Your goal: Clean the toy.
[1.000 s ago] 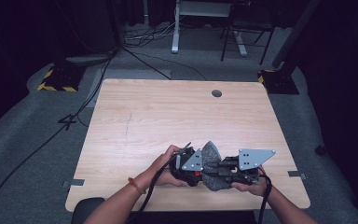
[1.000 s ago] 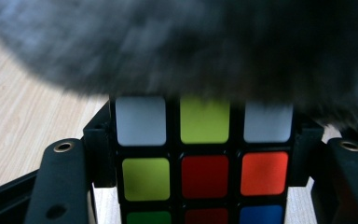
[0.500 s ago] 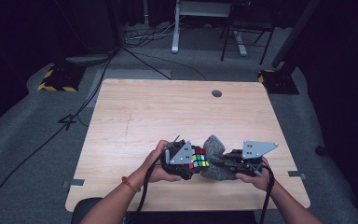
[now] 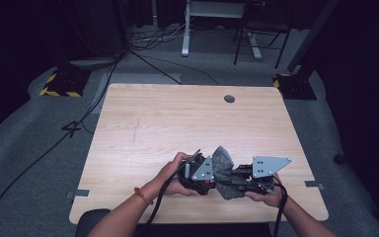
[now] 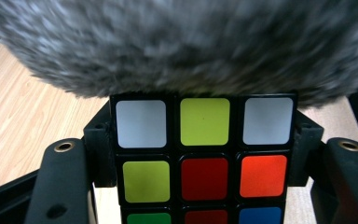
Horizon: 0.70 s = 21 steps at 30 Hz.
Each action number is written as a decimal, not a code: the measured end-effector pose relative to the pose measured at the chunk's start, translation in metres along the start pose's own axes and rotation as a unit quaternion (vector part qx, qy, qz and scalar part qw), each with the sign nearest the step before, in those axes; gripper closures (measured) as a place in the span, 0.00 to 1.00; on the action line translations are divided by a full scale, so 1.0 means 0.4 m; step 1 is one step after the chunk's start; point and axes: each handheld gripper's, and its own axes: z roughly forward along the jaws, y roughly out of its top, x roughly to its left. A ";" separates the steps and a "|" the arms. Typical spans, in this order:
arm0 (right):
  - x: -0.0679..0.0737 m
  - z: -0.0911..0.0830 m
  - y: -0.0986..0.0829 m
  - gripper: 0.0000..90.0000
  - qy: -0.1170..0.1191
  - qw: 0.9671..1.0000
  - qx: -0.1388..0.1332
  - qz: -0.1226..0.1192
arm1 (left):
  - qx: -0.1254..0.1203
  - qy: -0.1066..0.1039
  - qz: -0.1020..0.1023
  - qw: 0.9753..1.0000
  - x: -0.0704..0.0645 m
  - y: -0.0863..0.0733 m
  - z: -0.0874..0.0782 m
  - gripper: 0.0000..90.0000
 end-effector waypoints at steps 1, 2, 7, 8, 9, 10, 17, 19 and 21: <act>-0.001 -0.002 0.000 0.90 -0.004 1.000 0.000 0.000 | 0.000 0.000 0.000 1.000 0.000 0.000 0.000 0.37; -0.001 -0.002 0.000 0.90 -0.004 1.000 0.000 0.000 | -0.006 0.001 -0.003 1.000 0.003 -0.001 -0.005 0.37; -0.038 -0.020 -0.027 0.90 -0.050 0.998 0.024 0.019 | -0.031 0.015 -0.008 0.999 0.014 -0.002 -0.039 0.37; -0.049 -0.024 -0.036 0.90 -0.057 0.998 0.027 0.028 | -0.038 0.017 -0.008 0.999 0.016 -0.003 -0.046 0.37; -0.067 -0.030 -0.052 0.90 -0.071 0.996 0.036 0.034 | -0.051 0.013 -0.018 0.998 0.019 -0.003 -0.056 0.37; -0.072 -0.029 -0.058 0.90 -0.078 0.995 0.043 0.034 | -0.056 0.015 -0.016 0.998 0.020 -0.002 -0.060 0.37; -0.073 -0.027 -0.059 0.90 -0.046 0.998 0.016 0.049 | -0.070 -0.001 -0.022 0.997 0.021 -0.007 -0.058 0.37; -0.075 -0.036 -0.058 0.90 -0.029 0.997 -0.007 0.067 | -0.071 -0.006 -0.026 0.997 0.024 -0.010 -0.057 0.37; -0.074 -0.044 -0.053 0.90 -0.021 0.997 -0.023 0.069 | -0.061 -0.005 -0.022 0.998 0.020 -0.010 -0.050 0.36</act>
